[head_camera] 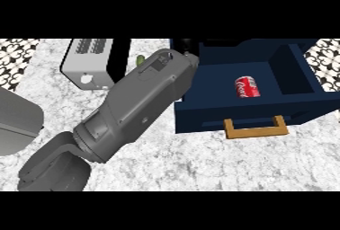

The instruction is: Pick up the can, place it into the drawer and close the drawer

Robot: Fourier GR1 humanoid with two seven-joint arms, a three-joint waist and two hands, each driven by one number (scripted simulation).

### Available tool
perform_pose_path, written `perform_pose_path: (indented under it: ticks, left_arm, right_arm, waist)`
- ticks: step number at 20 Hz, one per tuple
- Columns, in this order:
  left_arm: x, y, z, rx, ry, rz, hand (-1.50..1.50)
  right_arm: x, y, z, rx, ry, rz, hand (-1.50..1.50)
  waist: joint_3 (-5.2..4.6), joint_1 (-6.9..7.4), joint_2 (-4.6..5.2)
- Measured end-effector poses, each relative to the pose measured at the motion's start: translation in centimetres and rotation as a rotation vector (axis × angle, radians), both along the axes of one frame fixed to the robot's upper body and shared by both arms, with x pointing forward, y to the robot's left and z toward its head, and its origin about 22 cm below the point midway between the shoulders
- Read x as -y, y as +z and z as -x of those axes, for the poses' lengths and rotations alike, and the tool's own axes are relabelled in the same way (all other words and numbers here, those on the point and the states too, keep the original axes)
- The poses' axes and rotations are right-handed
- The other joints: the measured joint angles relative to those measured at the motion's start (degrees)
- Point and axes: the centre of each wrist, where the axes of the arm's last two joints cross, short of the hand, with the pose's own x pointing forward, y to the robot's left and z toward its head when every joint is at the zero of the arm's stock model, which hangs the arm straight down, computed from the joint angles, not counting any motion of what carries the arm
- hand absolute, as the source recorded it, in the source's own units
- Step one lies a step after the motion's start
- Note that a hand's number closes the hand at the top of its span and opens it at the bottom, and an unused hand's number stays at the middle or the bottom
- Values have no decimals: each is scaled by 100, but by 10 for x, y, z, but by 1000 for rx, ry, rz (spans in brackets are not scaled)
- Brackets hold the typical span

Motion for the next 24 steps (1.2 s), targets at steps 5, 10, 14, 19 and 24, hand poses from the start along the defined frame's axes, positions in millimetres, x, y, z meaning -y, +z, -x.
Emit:
perform_pose_path:
  ticks: [5,10,14,19,24]
  left_arm:
    - [3,5,1,31,3,14,-150]
    - [4,9,1,18,-1,35,-150]
    - [0,4,0,6,-5,39,-150]
    - [0,7,0,-2,7,33,-150]
    - [-11,14,-4,-12,16,29,-150]
  right_arm:
    - [-22,11,-14,38,-16,148,-150]
    - [-41,9,-39,37,-27,265,-150]
    - [-59,6,-65,44,-44,362,-150]
    - [-80,-5,-104,62,-63,455,-150]
    - [-104,-17,-144,56,-66,585,-150]
  waist:
    - [-3,128,-4]
    - [-4,246,-23]
    - [-8,354,-42]
    - [-7,420,-69]
    - [-9,514,-89]
